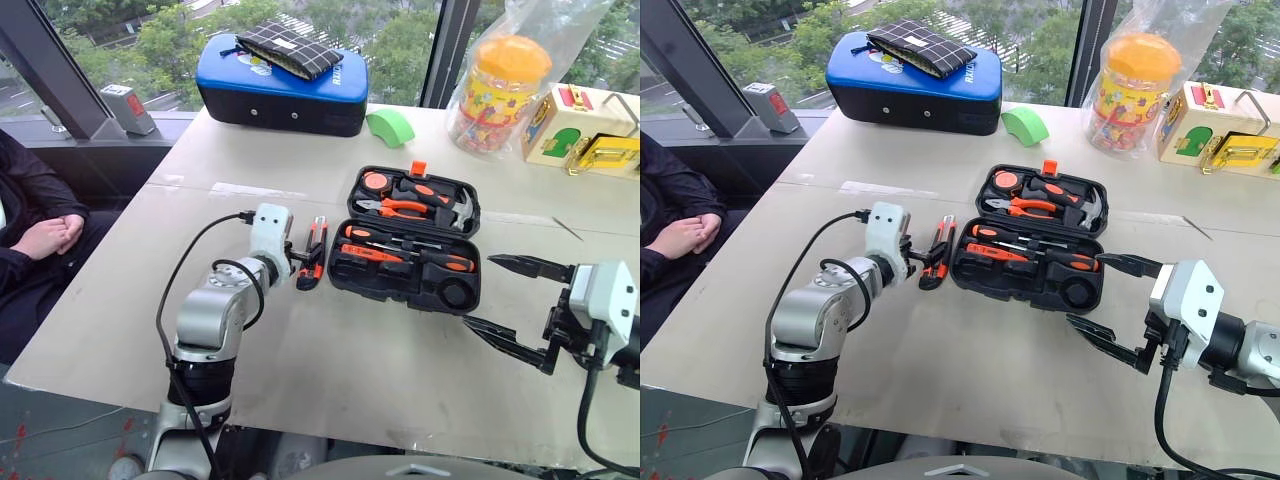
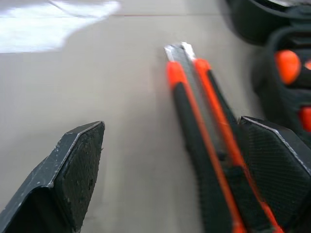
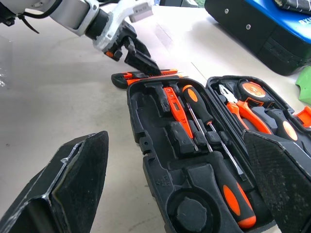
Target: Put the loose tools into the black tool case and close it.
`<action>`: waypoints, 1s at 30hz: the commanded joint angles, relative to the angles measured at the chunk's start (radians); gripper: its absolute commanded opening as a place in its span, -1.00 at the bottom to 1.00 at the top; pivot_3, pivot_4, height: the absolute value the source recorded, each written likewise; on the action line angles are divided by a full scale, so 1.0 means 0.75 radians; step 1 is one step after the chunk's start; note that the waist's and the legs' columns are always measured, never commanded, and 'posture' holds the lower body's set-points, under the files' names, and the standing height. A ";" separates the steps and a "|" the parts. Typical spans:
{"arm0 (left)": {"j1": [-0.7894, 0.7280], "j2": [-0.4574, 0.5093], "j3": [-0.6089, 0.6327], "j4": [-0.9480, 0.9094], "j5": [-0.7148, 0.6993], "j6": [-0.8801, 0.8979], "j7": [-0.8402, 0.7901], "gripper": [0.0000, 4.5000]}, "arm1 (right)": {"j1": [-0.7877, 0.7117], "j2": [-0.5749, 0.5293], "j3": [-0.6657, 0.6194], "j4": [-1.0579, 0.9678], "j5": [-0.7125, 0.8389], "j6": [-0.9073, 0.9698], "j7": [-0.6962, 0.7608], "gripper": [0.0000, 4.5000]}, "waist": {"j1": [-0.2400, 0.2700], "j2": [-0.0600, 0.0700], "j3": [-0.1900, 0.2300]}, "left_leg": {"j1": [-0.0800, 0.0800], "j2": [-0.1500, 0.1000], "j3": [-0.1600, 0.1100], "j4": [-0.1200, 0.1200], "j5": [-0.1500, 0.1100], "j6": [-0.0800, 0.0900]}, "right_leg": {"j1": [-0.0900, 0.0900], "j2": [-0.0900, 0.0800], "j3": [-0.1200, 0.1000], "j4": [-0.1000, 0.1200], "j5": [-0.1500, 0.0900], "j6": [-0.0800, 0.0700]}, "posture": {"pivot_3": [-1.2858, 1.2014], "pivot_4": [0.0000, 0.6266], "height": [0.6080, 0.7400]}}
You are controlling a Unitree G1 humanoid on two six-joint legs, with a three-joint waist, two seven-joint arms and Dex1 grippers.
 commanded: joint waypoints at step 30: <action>-0.318 0.548 -0.357 0.445 -0.057 -1.076 -1.511 -0.35 | 0.091 0.012 -0.100 -0.034 0.001 -0.028 0.003 1.00 | 0.003 0.005 0.002 | -0.003 -0.006 0.001 -0.003 0.003 -0.005 | 0.000 -0.002 -0.003 -0.012 0.000 0.000 | 0.03 -0.52 1.00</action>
